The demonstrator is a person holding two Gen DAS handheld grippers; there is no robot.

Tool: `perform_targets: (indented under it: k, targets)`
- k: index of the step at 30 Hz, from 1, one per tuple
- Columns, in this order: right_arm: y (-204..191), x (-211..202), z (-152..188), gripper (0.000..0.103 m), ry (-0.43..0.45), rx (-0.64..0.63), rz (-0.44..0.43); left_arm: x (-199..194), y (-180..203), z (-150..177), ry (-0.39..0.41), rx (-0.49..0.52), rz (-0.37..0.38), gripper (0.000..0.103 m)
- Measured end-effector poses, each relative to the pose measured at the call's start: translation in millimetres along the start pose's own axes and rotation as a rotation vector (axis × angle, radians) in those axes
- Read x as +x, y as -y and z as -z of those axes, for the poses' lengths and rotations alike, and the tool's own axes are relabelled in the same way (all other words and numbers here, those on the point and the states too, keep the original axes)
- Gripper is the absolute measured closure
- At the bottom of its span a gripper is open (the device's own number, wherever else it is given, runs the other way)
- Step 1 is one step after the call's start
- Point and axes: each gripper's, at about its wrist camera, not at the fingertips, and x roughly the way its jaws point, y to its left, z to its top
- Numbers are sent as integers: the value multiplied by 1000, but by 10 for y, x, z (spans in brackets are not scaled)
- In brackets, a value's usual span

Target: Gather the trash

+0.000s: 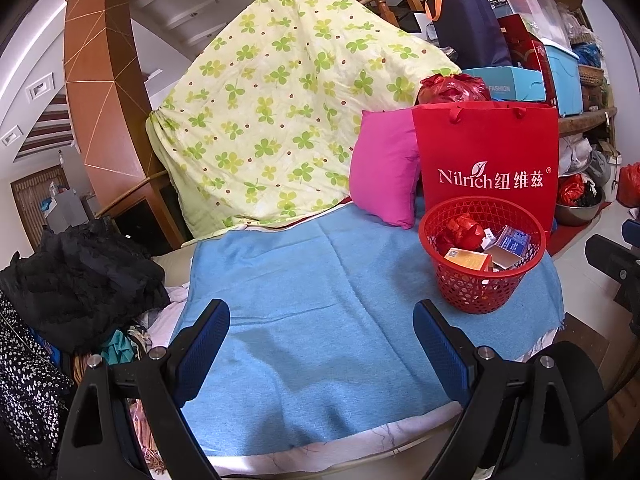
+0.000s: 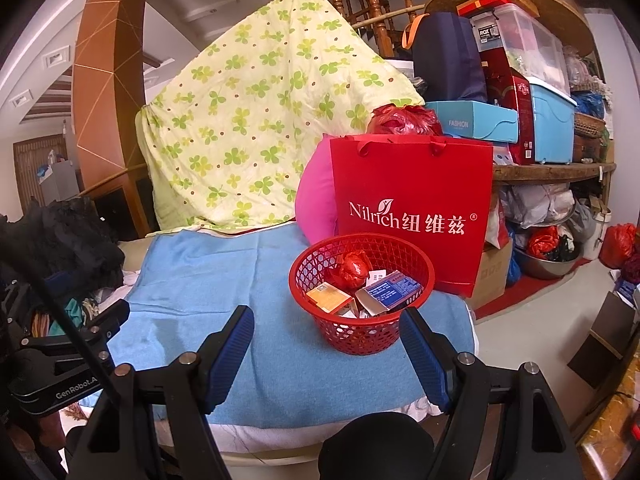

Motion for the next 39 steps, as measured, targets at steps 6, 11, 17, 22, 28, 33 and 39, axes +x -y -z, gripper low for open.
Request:
perform_targets:
  k: [6, 11, 17, 22, 28, 33, 39]
  targets:
    - [12, -6, -14, 25, -2, 1, -1, -34, 26, -9, 4, 10, 2, 10]
    - [7, -3, -2, 25, 0, -1, -1, -42, 34, -11, 5, 12, 1, 10]
    - [35, -27, -35, 25, 4, 2, 0, -53, 38, -16, 10, 15, 5, 10]
    - [62, -44, -65, 25, 9, 2, 3, -56, 34, -14, 10, 17, 8, 10]
    - [68, -41, -63, 25, 7, 2, 3, -56, 26, -15, 10, 18, 9, 10]
    - [64, -26, -53, 25, 5, 1, 6, -53, 20, -12, 9, 20, 14, 10]
    - [100, 75, -70, 25, -3, 7, 19, 8, -9, -29, 8, 26, 23, 10]
